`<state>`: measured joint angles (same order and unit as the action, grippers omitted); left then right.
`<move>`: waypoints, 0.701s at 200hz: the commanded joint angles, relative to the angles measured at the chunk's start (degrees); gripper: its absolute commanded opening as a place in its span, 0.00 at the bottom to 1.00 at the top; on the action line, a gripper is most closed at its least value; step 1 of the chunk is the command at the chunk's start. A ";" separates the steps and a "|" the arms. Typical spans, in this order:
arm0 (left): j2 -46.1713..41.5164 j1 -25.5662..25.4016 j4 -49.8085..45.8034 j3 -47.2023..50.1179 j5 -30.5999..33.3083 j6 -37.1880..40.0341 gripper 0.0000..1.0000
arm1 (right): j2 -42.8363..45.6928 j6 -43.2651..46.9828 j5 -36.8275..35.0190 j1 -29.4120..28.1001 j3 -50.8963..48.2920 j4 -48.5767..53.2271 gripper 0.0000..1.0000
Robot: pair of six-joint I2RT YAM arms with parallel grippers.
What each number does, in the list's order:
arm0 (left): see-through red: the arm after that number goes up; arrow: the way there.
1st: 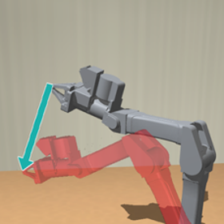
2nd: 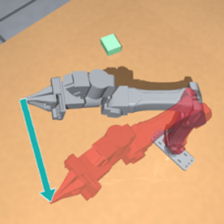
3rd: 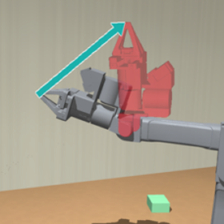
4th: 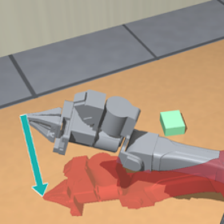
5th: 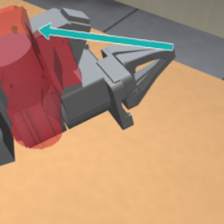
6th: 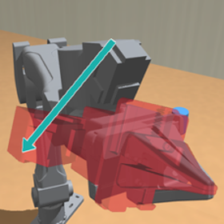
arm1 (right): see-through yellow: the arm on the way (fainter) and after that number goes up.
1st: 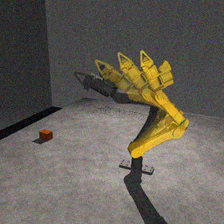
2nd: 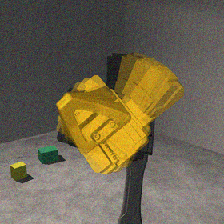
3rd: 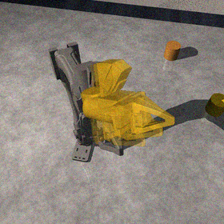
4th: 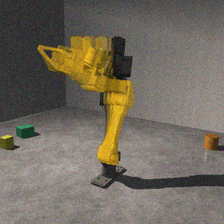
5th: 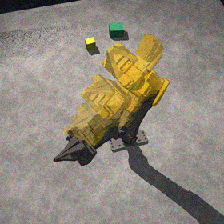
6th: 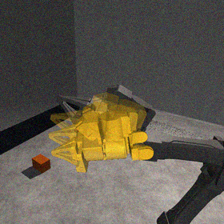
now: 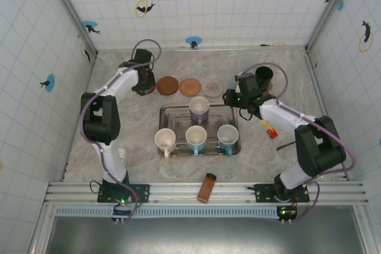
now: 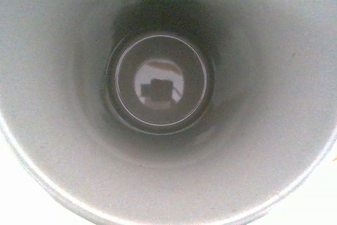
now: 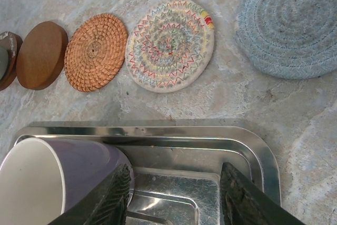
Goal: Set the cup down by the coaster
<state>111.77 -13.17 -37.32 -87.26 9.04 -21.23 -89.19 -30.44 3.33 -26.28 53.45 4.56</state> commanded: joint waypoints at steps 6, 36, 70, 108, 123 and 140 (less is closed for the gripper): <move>-3.59 0.36 5.74 0.41 0.89 0.08 0.00 | -0.72 0.03 0.53 -0.35 3.06 -0.25 0.48; -3.79 0.77 6.56 1.21 1.31 0.05 0.00 | -0.90 0.05 0.67 -0.35 3.04 -0.25 0.48; -3.59 1.24 6.73 1.74 1.74 0.10 0.00 | -1.15 -0.06 0.80 -0.35 3.15 -0.21 0.47; -4.10 1.73 7.26 2.11 1.57 0.12 0.00 | -1.48 -0.13 0.97 -0.35 3.32 -0.24 0.47; -4.01 1.83 7.50 2.19 1.21 0.15 0.00 | -1.69 -0.24 1.15 -0.35 3.38 -0.23 0.47; -3.83 1.88 7.70 2.19 0.70 0.16 0.00 | -1.82 -0.19 1.32 -0.35 3.41 -0.25 0.47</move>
<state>111.11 -11.86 -33.26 -85.03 9.06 -21.23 -90.37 -30.55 4.38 -26.28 54.04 4.54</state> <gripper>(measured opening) 0.152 0.471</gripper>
